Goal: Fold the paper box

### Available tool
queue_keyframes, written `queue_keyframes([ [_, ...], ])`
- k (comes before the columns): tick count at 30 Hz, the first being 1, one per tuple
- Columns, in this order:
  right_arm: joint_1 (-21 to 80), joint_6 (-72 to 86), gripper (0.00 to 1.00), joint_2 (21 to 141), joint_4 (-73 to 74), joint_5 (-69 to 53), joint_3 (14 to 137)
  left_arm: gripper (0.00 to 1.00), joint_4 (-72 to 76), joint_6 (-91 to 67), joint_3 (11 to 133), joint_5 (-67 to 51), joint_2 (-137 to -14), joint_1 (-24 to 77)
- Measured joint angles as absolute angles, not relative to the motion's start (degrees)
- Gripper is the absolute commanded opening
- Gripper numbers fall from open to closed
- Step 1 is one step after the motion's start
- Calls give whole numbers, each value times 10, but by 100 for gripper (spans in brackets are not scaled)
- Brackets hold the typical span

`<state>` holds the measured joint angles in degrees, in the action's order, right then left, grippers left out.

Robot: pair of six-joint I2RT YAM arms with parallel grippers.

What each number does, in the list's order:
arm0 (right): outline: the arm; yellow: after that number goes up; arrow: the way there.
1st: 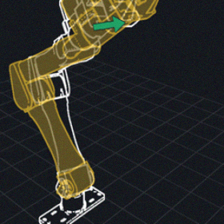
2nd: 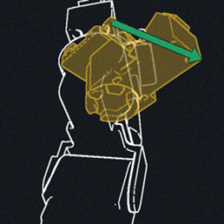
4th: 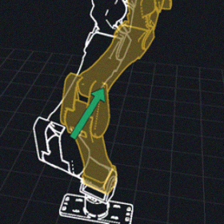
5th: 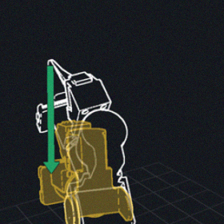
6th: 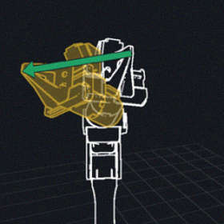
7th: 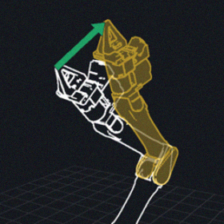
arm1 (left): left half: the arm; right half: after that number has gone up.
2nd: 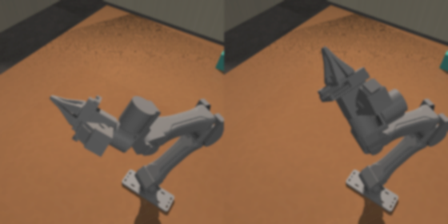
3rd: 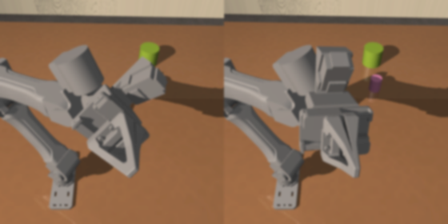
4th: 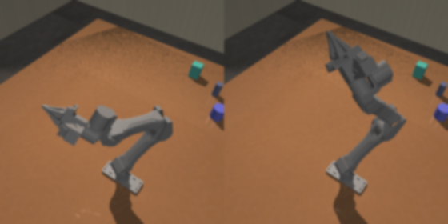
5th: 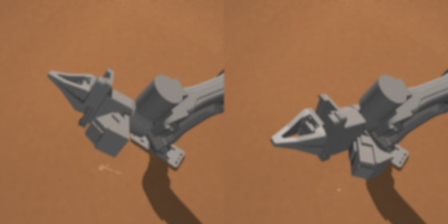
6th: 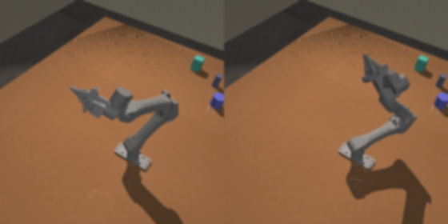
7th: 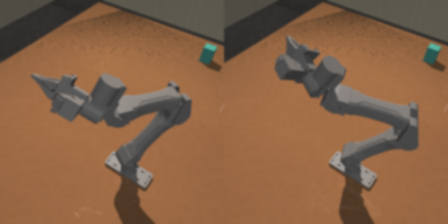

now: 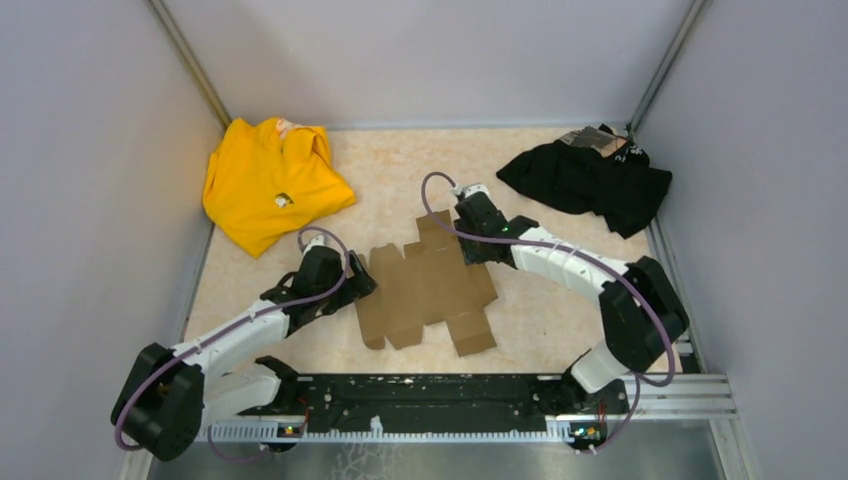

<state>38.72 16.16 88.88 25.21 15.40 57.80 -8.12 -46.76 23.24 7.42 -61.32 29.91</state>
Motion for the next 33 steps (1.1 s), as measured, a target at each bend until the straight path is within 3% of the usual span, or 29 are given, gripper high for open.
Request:
queue_keyframes([
  [5, 407, 131, 46, 828, 293, 161, 623, 98, -100, -463, 249, 76, -611, 299],
  [12, 562, 90, 37, 779, 307, 116, 612, 97, -94, -439, 306, 72, -679, 294],
  [20, 589, 79, 40, 719, 332, 53, 489, 93, -63, -416, 373, 34, -806, 267],
  [28, 600, 44, 44, 731, 304, 43, 480, 92, -42, -393, 471, 6, -912, 221],
  [33, 604, 5, 53, 760, 278, 31, 480, 97, -62, -374, 545, -12, -950, 211],
])
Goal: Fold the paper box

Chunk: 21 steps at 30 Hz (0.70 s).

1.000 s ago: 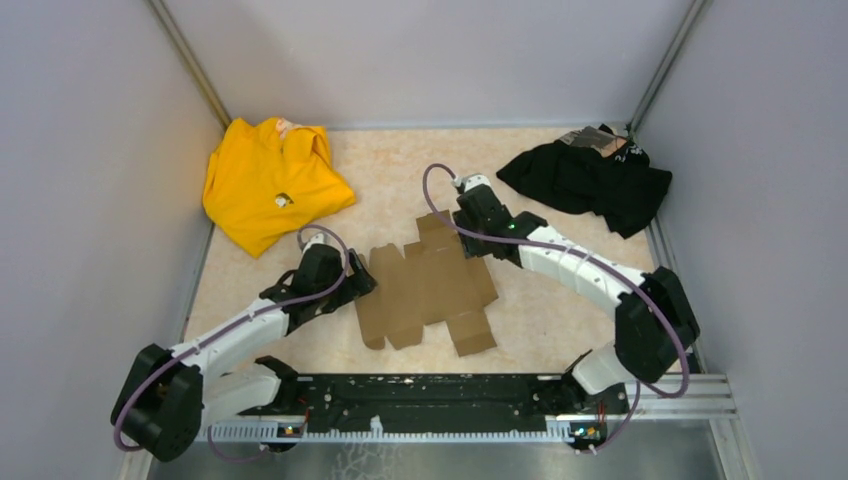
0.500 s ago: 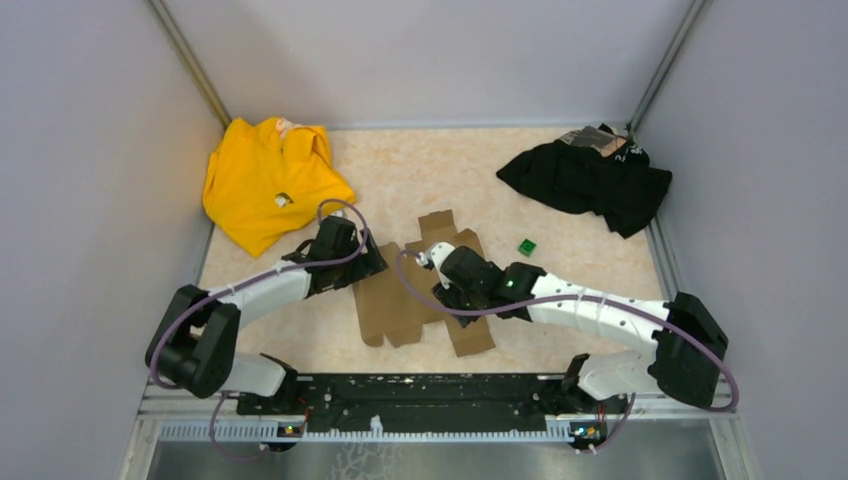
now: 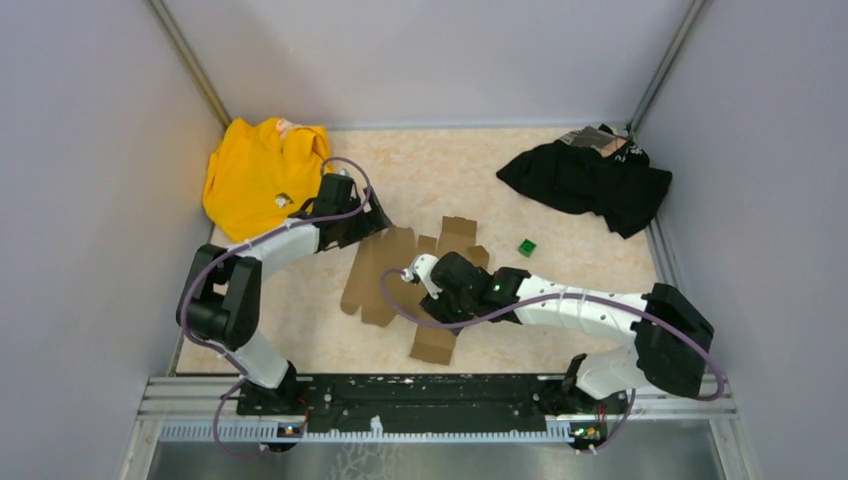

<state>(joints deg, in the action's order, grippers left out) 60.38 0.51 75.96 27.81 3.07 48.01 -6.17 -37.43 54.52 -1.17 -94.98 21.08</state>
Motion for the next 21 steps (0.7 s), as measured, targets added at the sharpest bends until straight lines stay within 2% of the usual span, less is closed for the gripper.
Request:
queue_keyframes([
  [10, 621, -35, 55, 816, 224, 8, 513, 98, -103, -366, 550, 2, -874, 208],
  [21, 644, -31, 44, 889, 154, 1, 534, 98, -119, -383, 455, -7, -812, 137],
])
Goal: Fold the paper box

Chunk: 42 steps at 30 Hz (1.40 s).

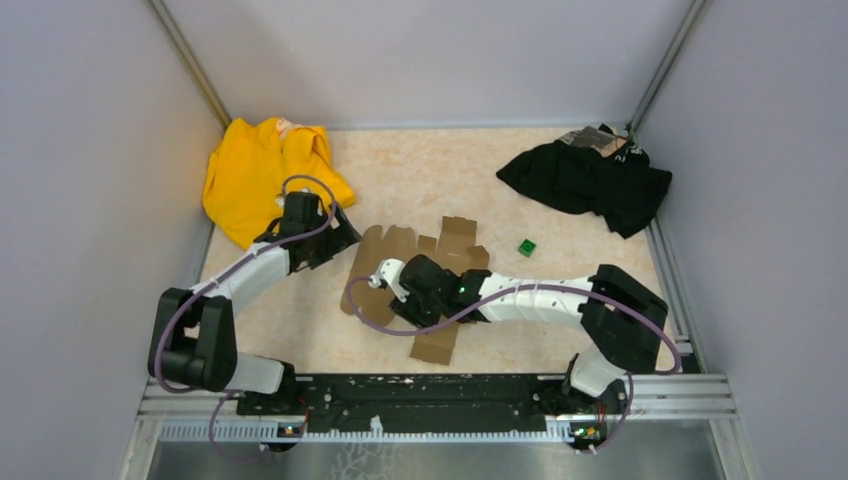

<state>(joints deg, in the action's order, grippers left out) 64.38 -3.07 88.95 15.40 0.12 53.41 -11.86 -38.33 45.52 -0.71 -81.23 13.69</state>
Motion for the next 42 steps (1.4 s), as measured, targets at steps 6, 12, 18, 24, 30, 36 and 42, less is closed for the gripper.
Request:
queue_keyframes([
  [6, 644, -29, 42, 918, 134, -1, 549, 98, -124, -383, 438, -16, -781, 124],
  [12, 647, -27, 38, 934, 122, -3, 551, 98, -124, -383, 423, -26, -773, 114],
  [18, 649, -23, 23, 970, 116, 5, 561, 98, -124, -383, 422, -39, -771, 110],
  [24, 649, -18, 0, 996, 120, 10, 578, 98, -115, -383, 420, -56, -758, 107],
  [30, 649, -18, 0, 992, 115, 10, 580, 98, -86, -378, 403, -107, -747, 105],
  [36, 649, -20, 0, 930, 98, 8, 538, 98, -64, -371, 384, -147, -740, 105],
  [42, 649, -30, 0, 846, 94, 8, 510, 98, -46, -361, 383, -191, -738, 96],
])
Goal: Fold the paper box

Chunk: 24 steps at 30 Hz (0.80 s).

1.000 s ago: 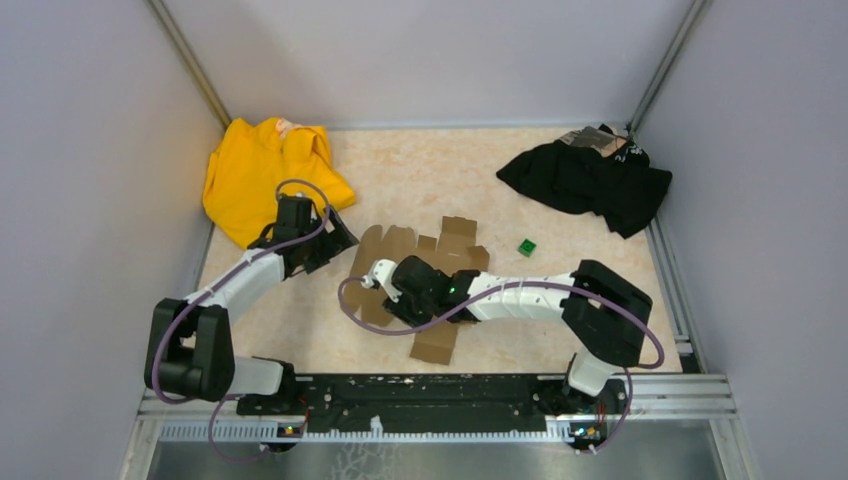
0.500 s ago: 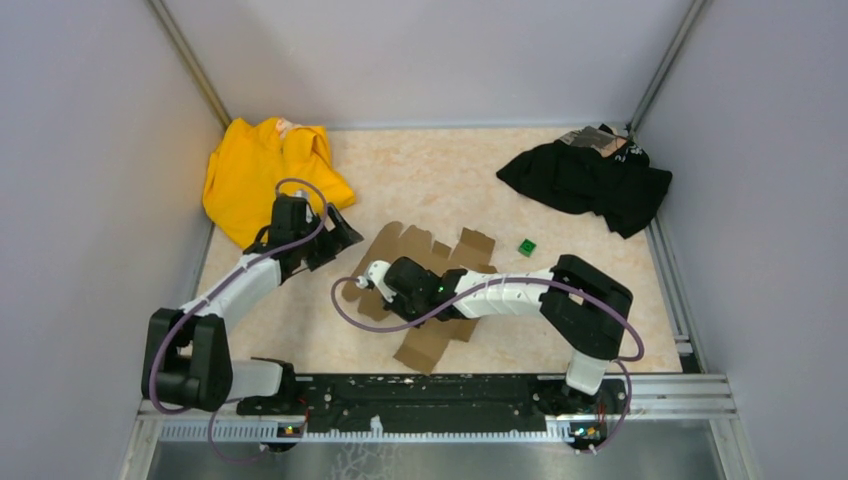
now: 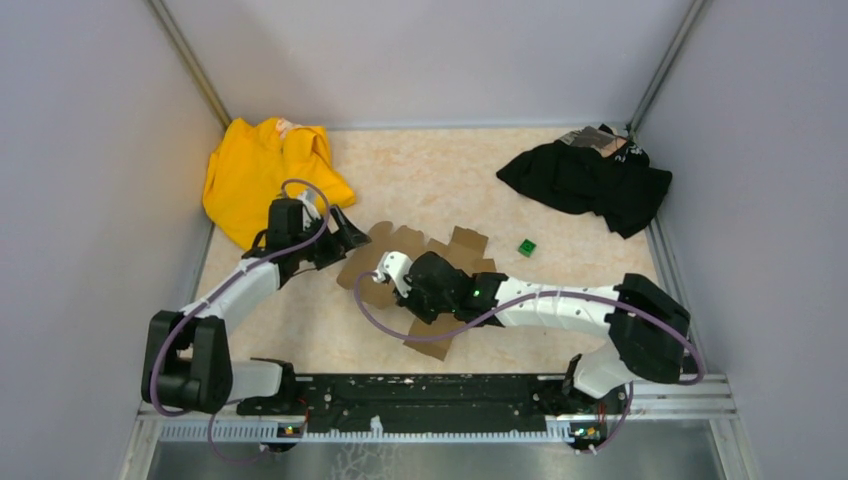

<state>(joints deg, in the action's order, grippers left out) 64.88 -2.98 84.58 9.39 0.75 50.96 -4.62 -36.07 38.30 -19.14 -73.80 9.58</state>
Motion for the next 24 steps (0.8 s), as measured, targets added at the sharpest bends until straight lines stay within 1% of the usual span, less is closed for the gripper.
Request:
queue_keyframes([
  [4, 649, -35, 0, 816, 86, -2, 510, 98, -12, -368, 379, -241, -747, 94],
  [8, 649, -40, 0, 814, 80, -11, 506, 98, 23, -388, 371, -307, -764, 94],
  [15, 650, -42, 0, 814, 72, -14, 485, 98, 35, -408, 366, -392, -785, 94],
  [21, 651, -44, 0, 814, 55, -14, 482, 98, 43, -415, 356, -439, -785, 94],
  [22, 651, -44, 0, 814, 53, -14, 482, 98, 44, -416, 353, -444, -785, 94],
  [24, 651, -44, 0, 814, 53, -14, 482, 92, 46, -416, 348, -451, -785, 94],
])
